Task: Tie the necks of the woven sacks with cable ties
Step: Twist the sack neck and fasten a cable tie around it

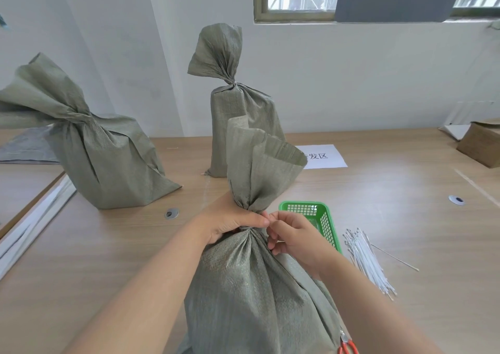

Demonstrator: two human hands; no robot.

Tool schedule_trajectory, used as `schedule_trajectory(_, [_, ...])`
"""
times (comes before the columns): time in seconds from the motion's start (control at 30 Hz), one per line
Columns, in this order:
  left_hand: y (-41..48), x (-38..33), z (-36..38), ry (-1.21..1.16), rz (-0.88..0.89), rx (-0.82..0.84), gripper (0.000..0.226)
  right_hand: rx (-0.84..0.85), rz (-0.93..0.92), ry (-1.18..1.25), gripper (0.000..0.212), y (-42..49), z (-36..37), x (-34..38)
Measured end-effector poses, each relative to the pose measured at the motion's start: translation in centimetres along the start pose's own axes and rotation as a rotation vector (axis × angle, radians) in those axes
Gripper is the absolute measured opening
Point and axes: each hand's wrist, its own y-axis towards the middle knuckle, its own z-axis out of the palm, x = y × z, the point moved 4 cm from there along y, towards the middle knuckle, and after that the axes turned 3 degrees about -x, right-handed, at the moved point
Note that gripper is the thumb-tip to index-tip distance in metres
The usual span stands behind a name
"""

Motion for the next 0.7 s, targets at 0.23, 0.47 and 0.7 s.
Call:
schedule_trajectory(0.23, [-0.36,0.72,-0.15,0.053,0.046,-0.019,0.011,-0.054,0.050,0.012,0.031,0.08,0.81,-0.50])
schedule_trajectory(0.47, [-0.62,0.55,-0.34,0.035,0.015,-0.030,0.019,-0.046,0.052,0.029,0.023,-0.08,0.82,-0.45])
schedule_trajectory(0.7, [-0.44,0.18,0.21,0.107,0.014,-0.034,0.005,-0.055,0.031,0.037,0.023,-0.60,0.15,-0.08])
